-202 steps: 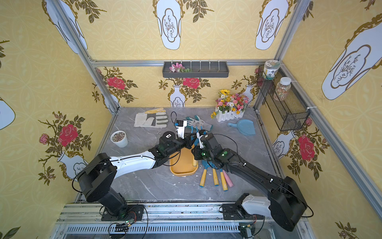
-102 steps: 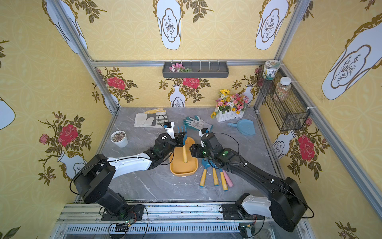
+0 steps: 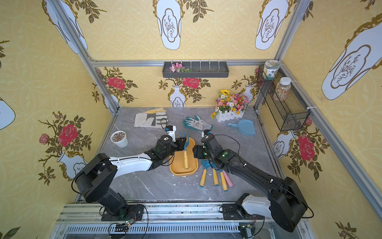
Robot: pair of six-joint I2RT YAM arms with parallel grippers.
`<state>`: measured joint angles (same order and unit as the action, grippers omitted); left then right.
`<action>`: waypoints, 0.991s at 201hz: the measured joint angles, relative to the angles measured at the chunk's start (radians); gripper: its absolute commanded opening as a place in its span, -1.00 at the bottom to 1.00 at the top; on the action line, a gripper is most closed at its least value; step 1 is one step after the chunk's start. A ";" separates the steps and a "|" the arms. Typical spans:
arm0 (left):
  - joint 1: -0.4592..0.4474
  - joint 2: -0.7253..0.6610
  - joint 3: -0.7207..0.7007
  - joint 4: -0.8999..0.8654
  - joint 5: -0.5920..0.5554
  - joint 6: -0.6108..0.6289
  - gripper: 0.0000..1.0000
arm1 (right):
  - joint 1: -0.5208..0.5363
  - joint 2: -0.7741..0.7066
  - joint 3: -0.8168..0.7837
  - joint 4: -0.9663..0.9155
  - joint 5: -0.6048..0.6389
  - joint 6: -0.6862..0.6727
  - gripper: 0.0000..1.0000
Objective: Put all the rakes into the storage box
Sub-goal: Place the rake in the storage box.
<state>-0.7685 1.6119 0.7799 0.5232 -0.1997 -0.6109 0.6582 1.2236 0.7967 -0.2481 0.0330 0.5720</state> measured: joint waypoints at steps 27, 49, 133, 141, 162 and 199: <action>-0.003 -0.014 -0.035 -0.003 0.024 -0.025 -1.00 | 0.000 -0.014 -0.014 -0.013 0.012 0.004 0.49; -0.009 -0.008 -0.048 -0.012 0.035 -0.043 -1.00 | 0.000 -0.023 -0.022 -0.013 0.018 0.004 0.49; -0.024 0.010 -0.064 -0.017 0.062 -0.058 -1.00 | 0.000 -0.013 -0.023 -0.013 0.021 0.008 0.48; -0.024 0.014 -0.064 -0.014 0.065 -0.064 -1.00 | 0.000 -0.013 -0.025 -0.013 0.021 0.012 0.48; -0.025 0.039 -0.064 -0.015 0.073 -0.064 -1.00 | 0.000 -0.012 -0.027 -0.013 0.022 0.026 0.47; -0.026 0.092 -0.048 -0.019 0.096 -0.070 -1.00 | 0.000 -0.009 -0.027 -0.013 0.031 0.030 0.47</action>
<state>-0.7944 1.7042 0.7319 0.5045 -0.1040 -0.6807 0.6582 1.2144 0.7692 -0.2611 0.0643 0.6018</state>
